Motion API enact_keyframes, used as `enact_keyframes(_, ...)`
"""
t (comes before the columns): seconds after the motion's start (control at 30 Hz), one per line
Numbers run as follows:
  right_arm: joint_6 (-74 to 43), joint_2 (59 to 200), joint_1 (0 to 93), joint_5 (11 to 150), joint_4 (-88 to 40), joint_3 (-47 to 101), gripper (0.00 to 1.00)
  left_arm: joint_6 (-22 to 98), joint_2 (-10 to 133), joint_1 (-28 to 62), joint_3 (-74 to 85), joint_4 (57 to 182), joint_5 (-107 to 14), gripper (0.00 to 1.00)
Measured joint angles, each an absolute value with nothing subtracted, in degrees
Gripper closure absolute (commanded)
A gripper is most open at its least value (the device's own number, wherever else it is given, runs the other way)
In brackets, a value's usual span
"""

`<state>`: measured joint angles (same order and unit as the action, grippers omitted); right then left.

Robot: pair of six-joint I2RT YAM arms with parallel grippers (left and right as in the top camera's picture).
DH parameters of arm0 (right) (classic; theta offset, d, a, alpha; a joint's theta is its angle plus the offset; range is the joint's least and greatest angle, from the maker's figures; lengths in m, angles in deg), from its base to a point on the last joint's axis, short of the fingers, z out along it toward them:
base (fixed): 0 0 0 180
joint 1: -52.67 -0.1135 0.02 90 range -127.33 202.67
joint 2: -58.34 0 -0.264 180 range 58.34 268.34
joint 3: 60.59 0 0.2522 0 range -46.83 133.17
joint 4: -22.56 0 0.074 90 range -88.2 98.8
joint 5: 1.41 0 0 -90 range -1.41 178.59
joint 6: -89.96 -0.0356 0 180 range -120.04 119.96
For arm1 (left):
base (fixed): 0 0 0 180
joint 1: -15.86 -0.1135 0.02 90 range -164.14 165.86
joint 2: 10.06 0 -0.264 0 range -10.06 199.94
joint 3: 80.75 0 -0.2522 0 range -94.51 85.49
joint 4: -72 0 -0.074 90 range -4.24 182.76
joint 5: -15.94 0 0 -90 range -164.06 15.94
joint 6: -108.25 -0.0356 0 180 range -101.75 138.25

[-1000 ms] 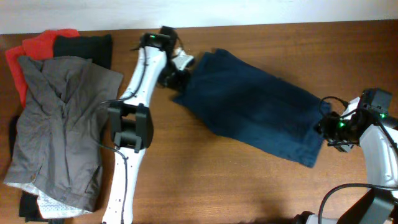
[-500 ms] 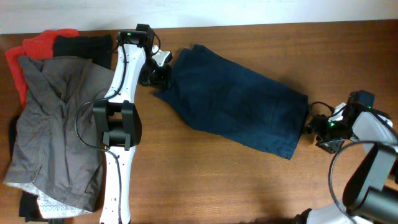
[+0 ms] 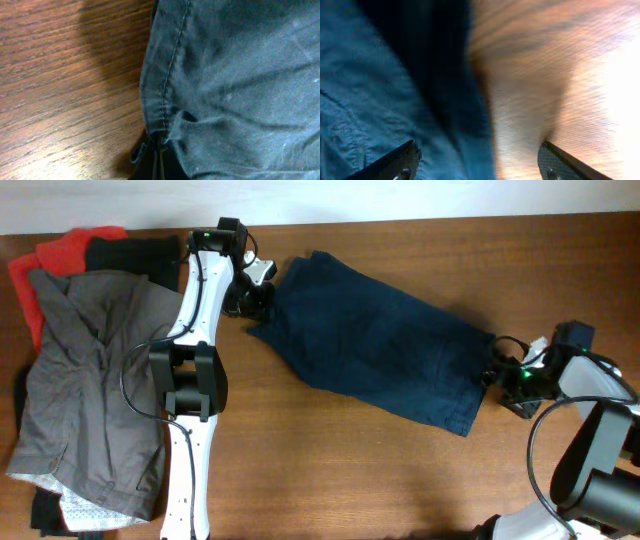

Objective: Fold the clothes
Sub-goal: 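Lift the right end with the right gripper and fold it leftward over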

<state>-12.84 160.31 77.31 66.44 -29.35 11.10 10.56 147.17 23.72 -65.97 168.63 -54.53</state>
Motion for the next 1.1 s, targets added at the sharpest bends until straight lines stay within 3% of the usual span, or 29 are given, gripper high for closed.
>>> enact_keyframes(0.1,-14.0,160.3,74.4,66.9,-26.0,9.9,0.36,10.6,147.2,23.7,-66.0,168.4,-54.5,0.99)
enact_keyframes(0.17,-14.7,160.2,73.6,67.1,-24.1,9.2,0.38,10.6,147.2,23.7,-66.0,168.2,-54.6,0.99)
enact_keyframes(0.3,-15.9,158.8,73.2,68.8,-20.8,6.6,0.53,10.5,147.2,23.7,-66.0,168.0,-54.6,0.99)
enact_keyframes(0.33,-16.3,158.5,73.2,69.2,-20.1,5.8,0.6,10.5,147.2,23.7,-66.0,167.9,-54.6,0.99)
enact_keyframes(0.4,-16.6,158.0,73.2,69.7,-19.2,4.8,0.89,10.5,147.2,23.7,-66.0,167.8,-54.6,0.99)
enact_keyframes(0.43,-16.8,158.0,73.2,69.9,-19.1,4.5,0.95,10.5,147.2,23.7,-66.0,167.8,-54.6,0.99)
enact_keyframes(0.7,-18.2,155.9,78.8,67.0,-26.9,3.3,0.96,9.3,147.2,23.8,-66.0,170.0,-54.3,0.99)
enact_keyframes(1.0,-12.6,139.7,91.8,65.8,-42.9,6.7,0.96,8.0,147.2,28.7,-66.0,171.5,-52.4,0.99)
enact_keyframes(1.07,-11.5,138.1,91.8,66.0,-44.7,7.1,0.96,7.5,147.2,29.6,-66.0,171.5,-52.7,0.88)
enact_keyframes(1.1,-10.9,137.5,91.5,66.2,-45.8,7.6,0.96,6.9,147.2,30.1,-66.0,171.4,-53.0,0.68)
